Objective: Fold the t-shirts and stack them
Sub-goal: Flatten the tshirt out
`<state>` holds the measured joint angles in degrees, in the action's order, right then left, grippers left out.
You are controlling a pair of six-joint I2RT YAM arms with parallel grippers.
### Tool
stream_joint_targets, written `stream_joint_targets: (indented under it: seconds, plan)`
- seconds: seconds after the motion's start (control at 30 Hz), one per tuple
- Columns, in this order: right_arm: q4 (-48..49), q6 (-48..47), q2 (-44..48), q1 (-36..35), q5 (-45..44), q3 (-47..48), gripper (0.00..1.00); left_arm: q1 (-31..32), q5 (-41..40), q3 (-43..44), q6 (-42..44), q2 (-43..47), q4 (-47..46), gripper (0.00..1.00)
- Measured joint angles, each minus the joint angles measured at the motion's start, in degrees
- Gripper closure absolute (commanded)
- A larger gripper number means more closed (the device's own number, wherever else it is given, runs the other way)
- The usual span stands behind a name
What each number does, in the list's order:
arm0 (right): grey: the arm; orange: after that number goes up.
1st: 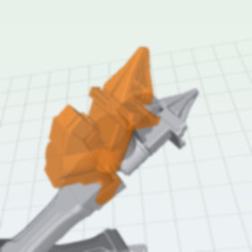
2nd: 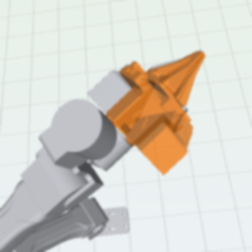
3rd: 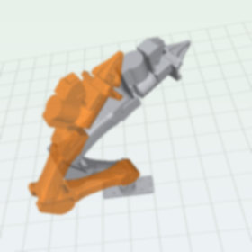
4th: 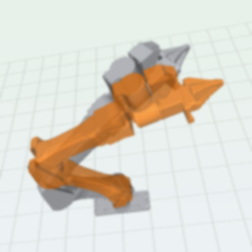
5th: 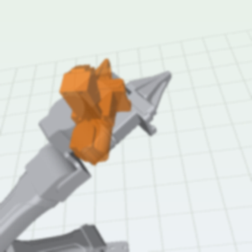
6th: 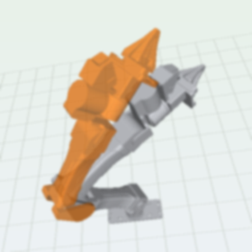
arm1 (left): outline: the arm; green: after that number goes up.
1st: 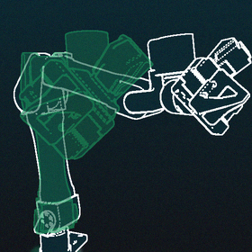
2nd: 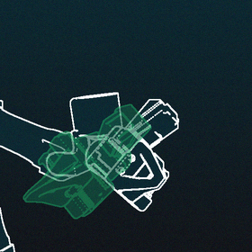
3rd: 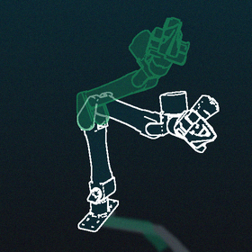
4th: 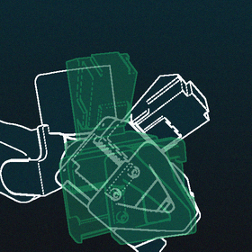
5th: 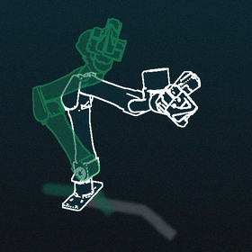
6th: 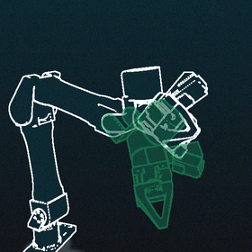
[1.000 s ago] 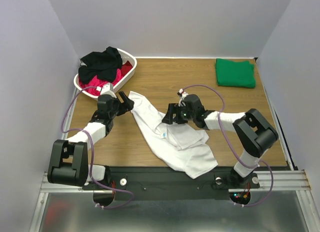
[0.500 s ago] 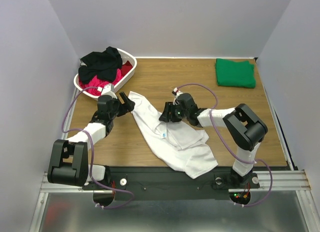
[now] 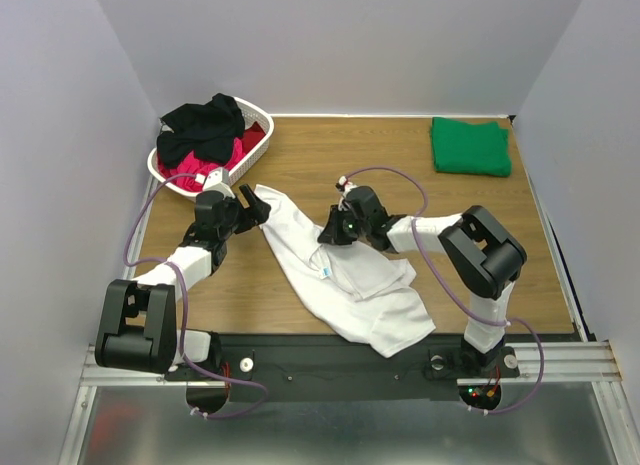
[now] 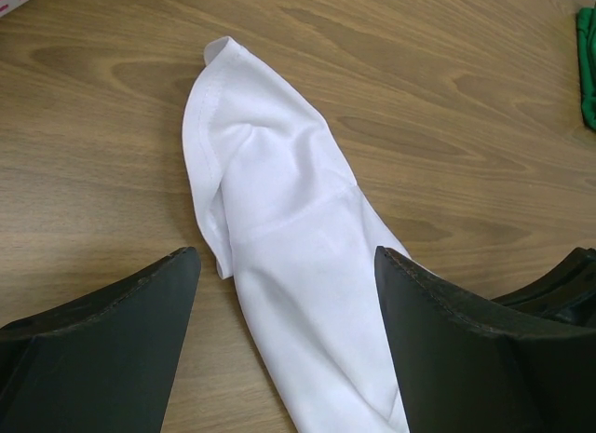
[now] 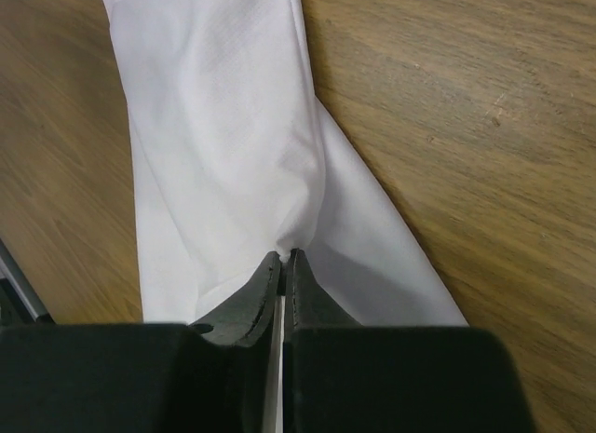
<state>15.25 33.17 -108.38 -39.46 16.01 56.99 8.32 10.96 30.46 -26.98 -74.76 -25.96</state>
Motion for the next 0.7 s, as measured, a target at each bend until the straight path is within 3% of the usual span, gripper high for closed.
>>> stream_joint_targets:
  seconds: [0.27, 0.53, 0.7]
  plan:
    - [-7.56, -3.13, 0.68, 0.0, -1.25, 9.16, 1.0, 0.0, -0.37, -0.13, 0.11, 0.35, 0.0, 0.12]
    - [-17.03, -10.67, 10.56, 0.04, -9.77, 20.92, 1.0, 0.0, -1.25, -0.5, 0.5, 2.21, 0.0, 0.12]
    - [-20.48, -14.99, 15.61, 6.84, -13.25, 28.65, 1.0, 0.0, -1.51, -0.5, 0.66, 2.25, 0.04, 0.12]
